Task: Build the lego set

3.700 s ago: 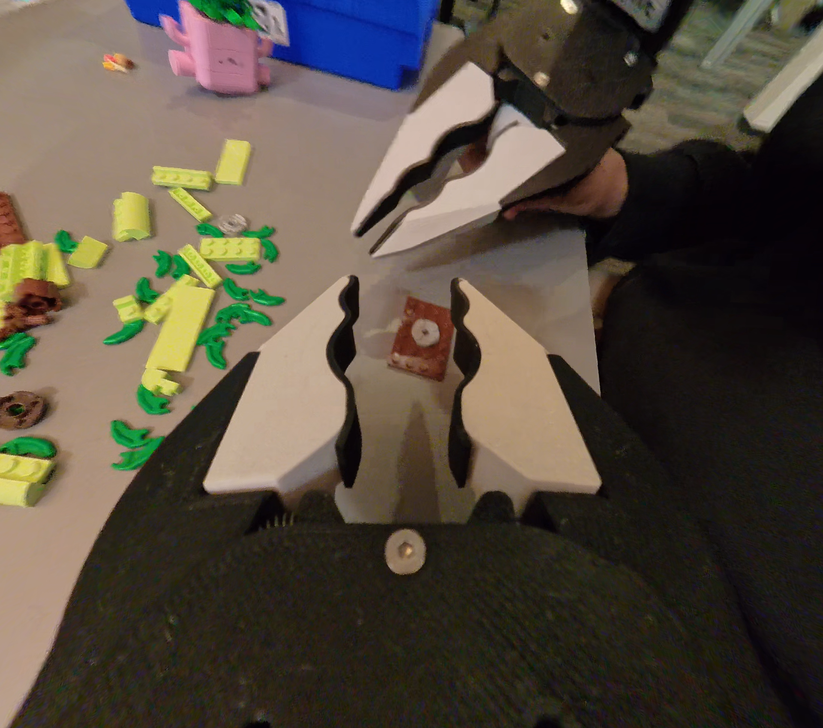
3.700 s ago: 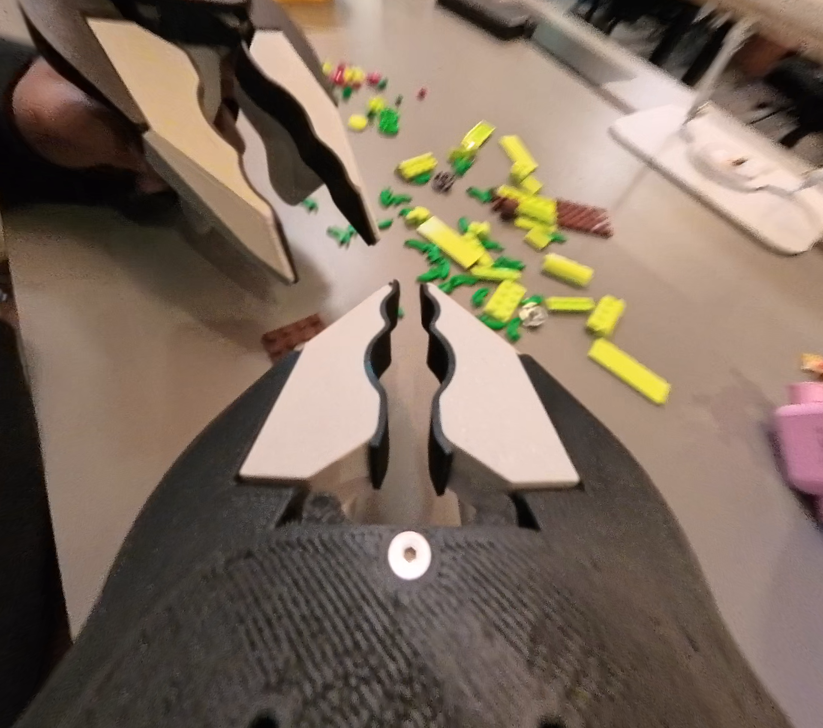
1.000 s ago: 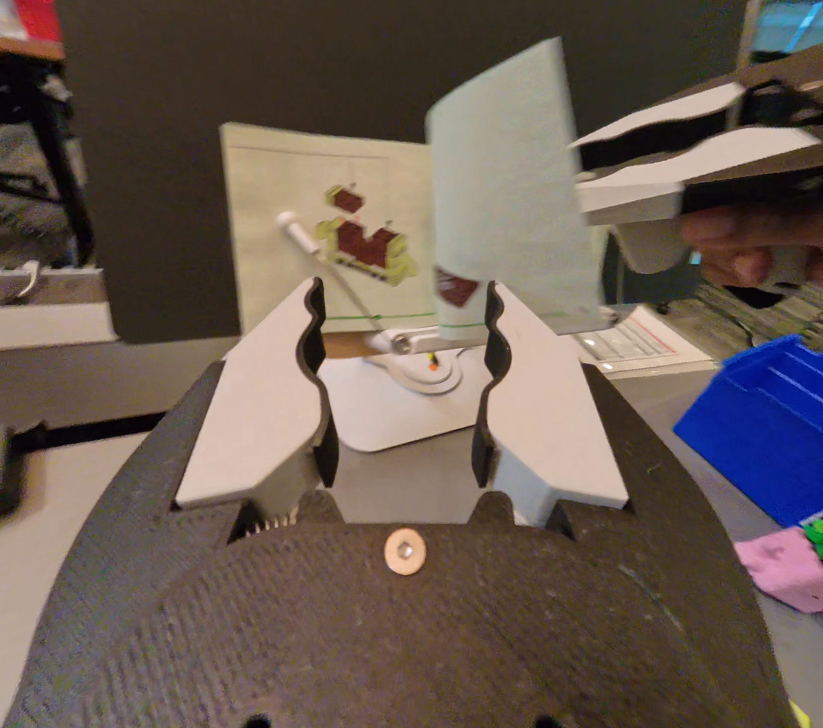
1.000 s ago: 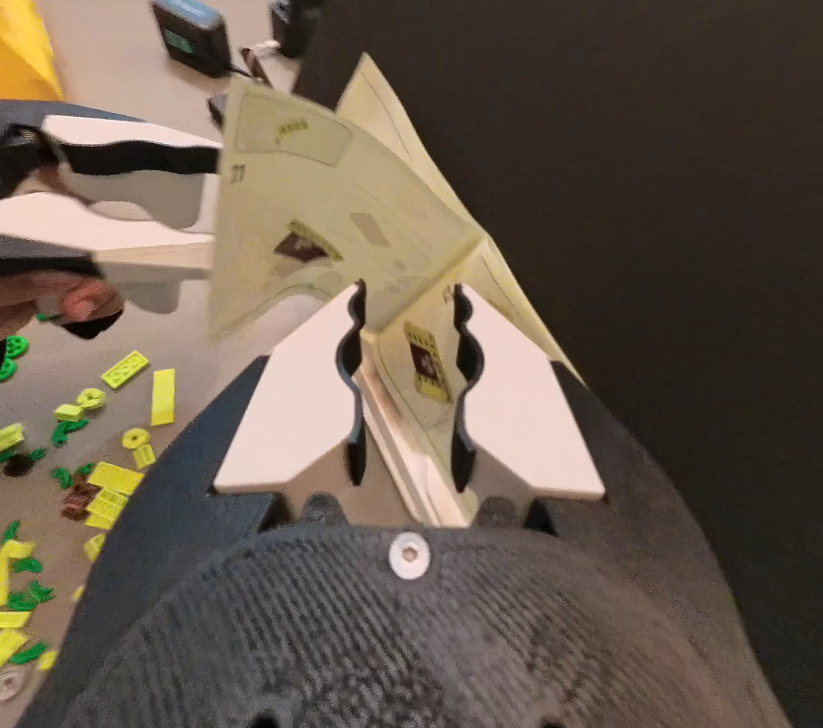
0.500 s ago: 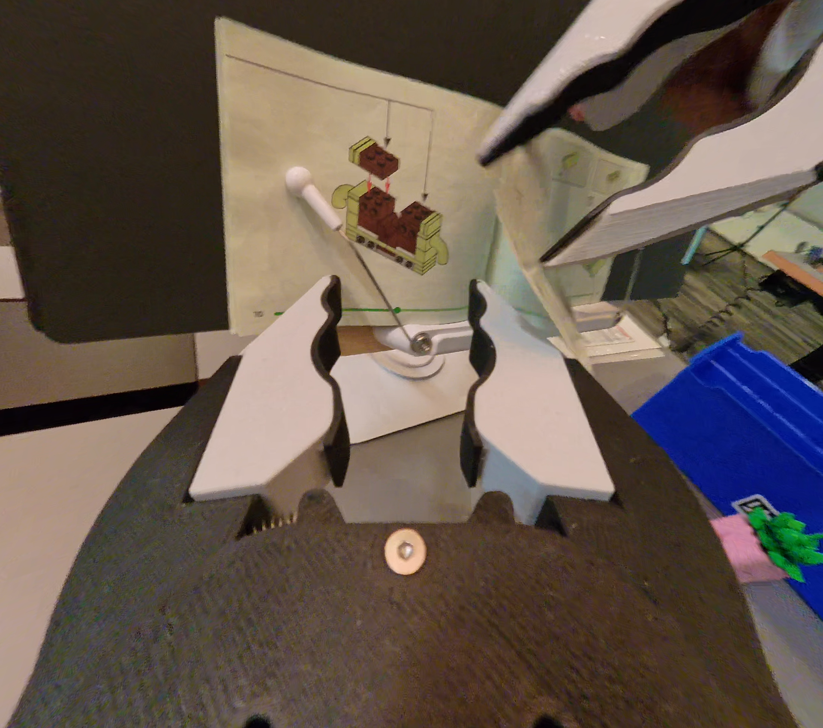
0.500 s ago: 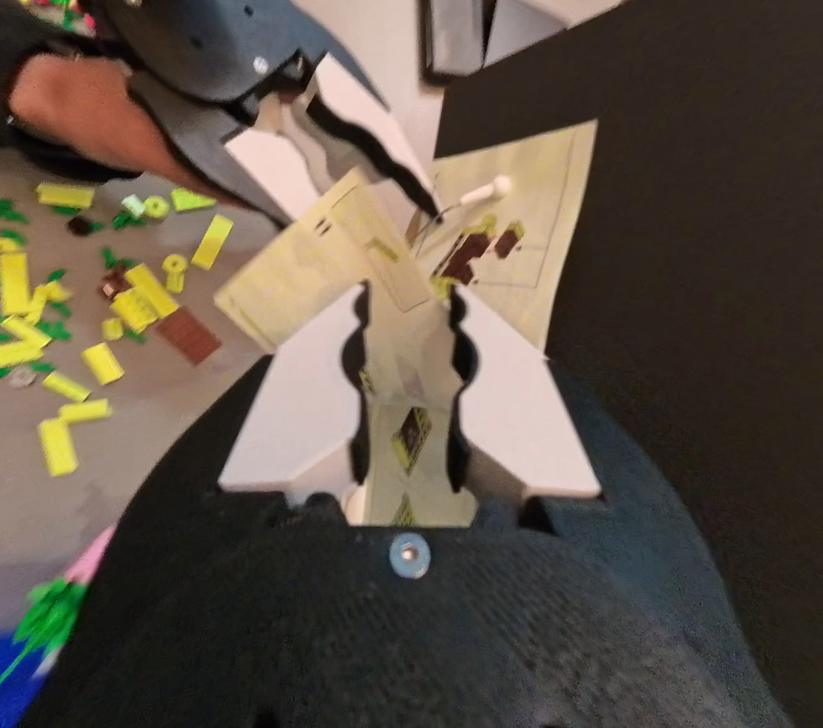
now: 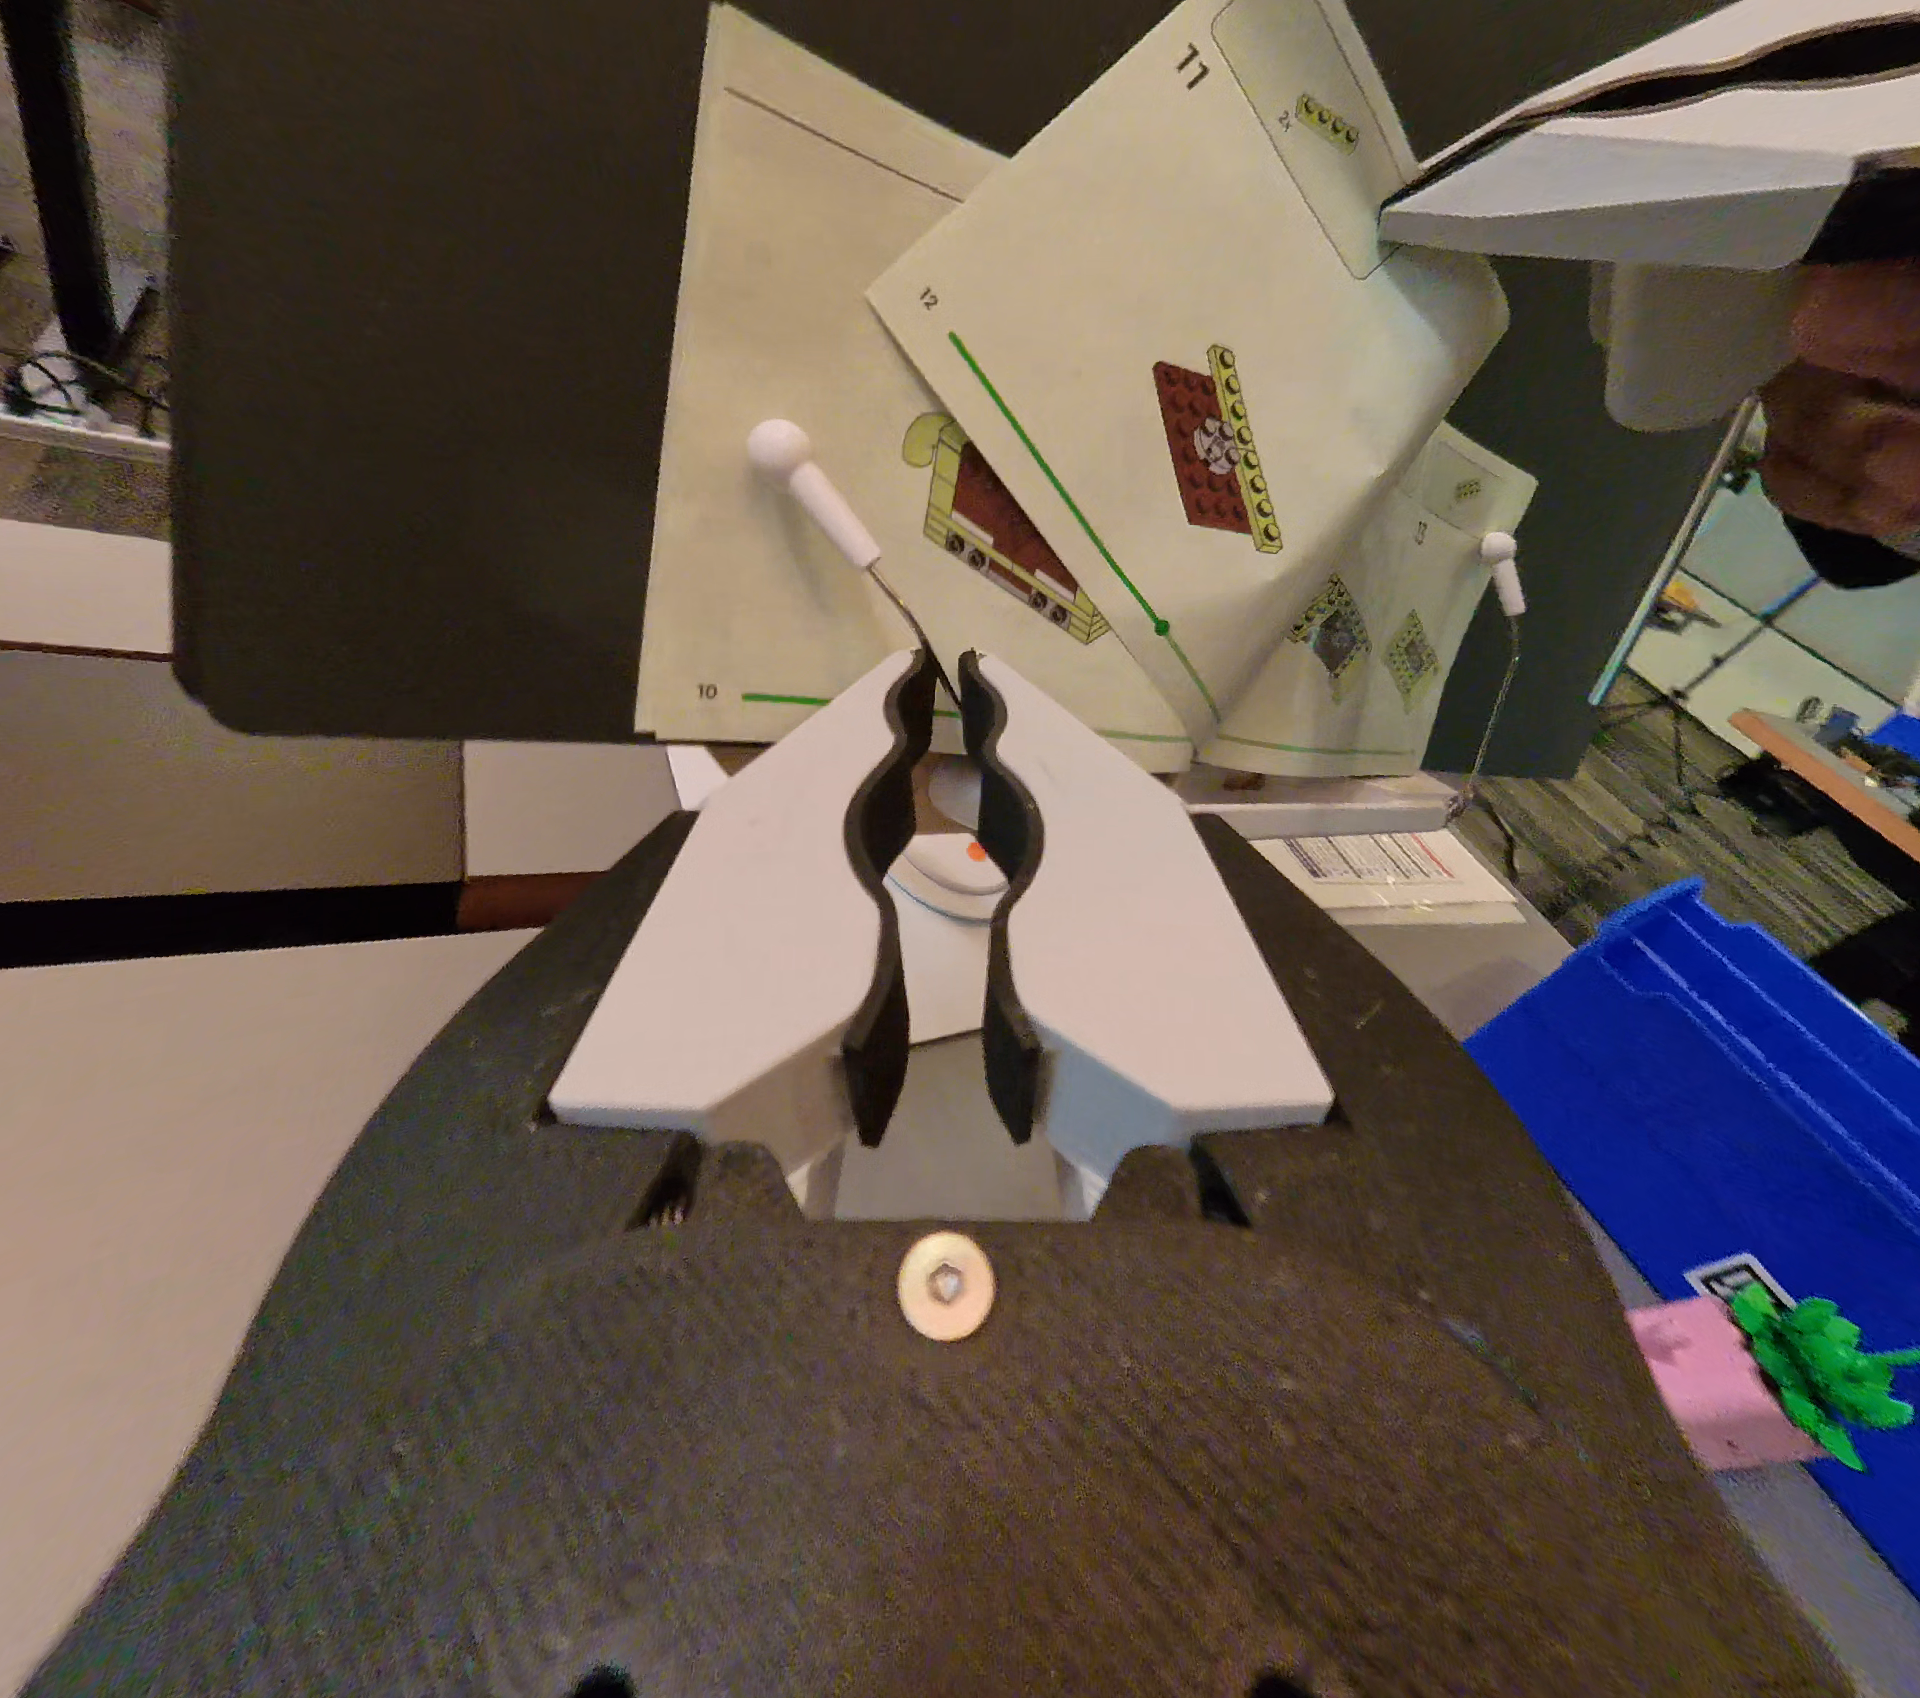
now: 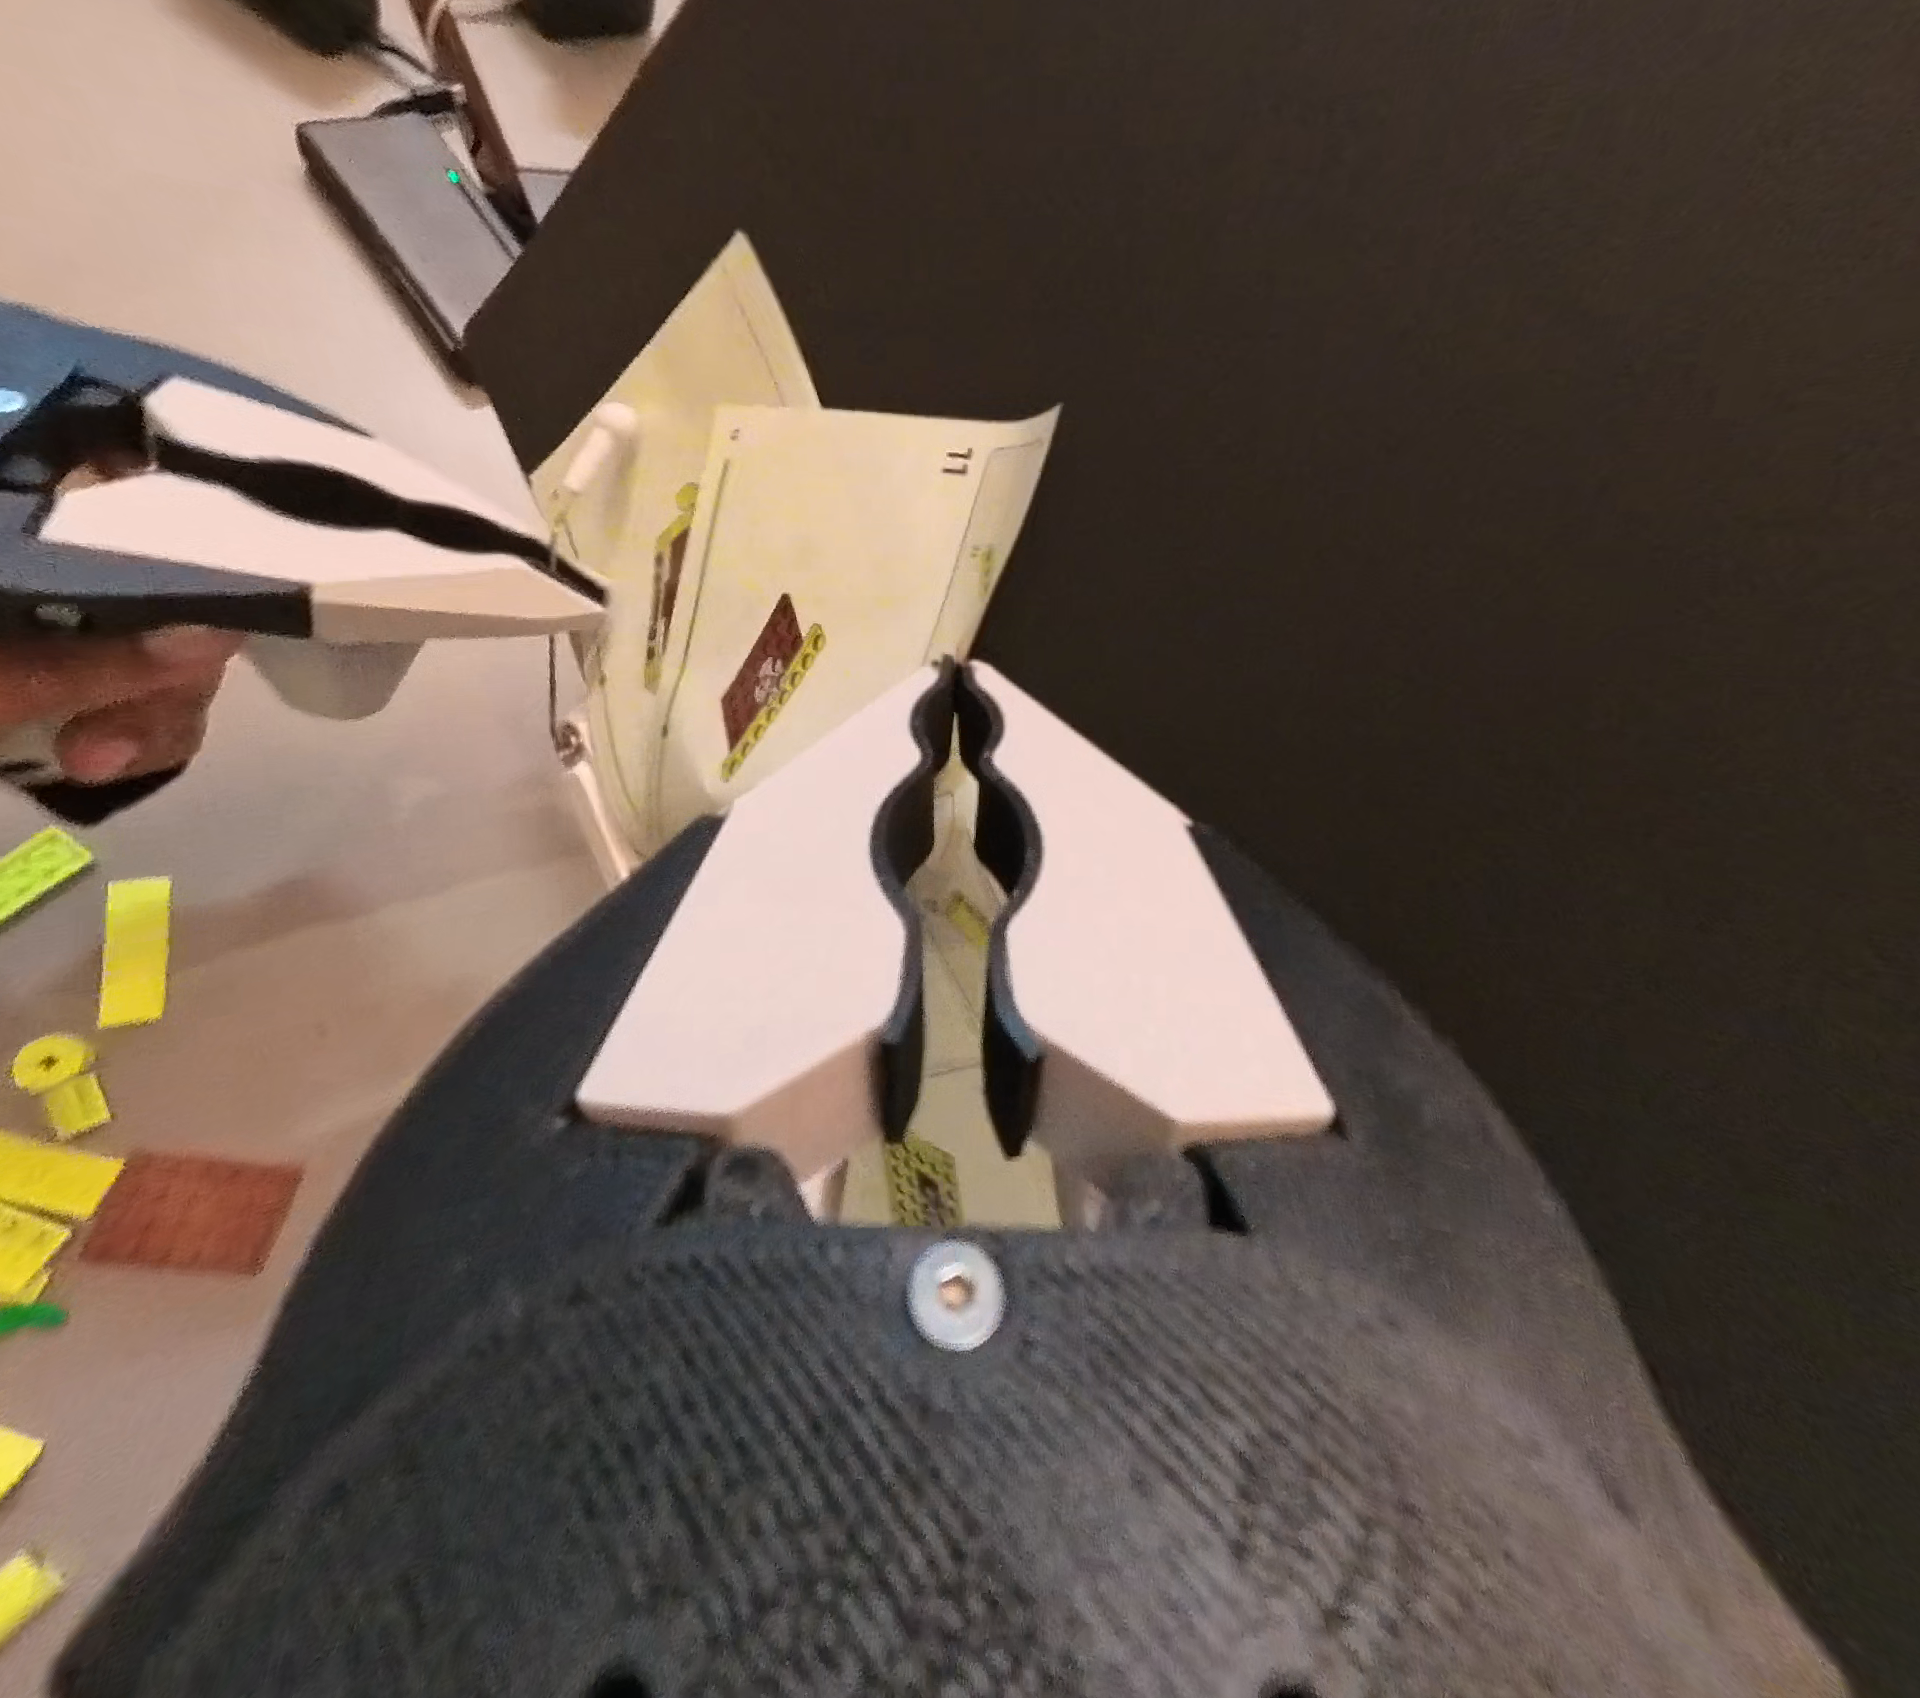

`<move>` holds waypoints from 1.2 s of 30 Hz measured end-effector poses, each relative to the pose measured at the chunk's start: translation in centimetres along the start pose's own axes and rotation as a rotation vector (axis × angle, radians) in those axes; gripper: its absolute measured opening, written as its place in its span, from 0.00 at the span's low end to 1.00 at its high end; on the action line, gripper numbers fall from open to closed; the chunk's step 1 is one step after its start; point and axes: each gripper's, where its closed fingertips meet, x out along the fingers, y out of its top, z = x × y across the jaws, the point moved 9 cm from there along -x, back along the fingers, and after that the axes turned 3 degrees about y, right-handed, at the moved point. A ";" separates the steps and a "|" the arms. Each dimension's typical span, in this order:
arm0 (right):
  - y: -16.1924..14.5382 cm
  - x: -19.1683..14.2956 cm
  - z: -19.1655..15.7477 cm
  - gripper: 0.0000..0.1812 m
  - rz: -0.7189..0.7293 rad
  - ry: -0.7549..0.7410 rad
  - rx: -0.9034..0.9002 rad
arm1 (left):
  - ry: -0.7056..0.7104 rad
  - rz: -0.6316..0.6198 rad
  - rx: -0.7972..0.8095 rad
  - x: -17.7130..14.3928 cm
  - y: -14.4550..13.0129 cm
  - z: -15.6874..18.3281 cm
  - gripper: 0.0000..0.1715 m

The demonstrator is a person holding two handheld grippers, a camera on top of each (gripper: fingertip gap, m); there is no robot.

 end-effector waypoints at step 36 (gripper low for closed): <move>-7.3 -16.3 -22.3 0.27 0.404 0.037 0.404 | -0.144 -0.253 0.172 -13.5 -5.7 4.0 0.26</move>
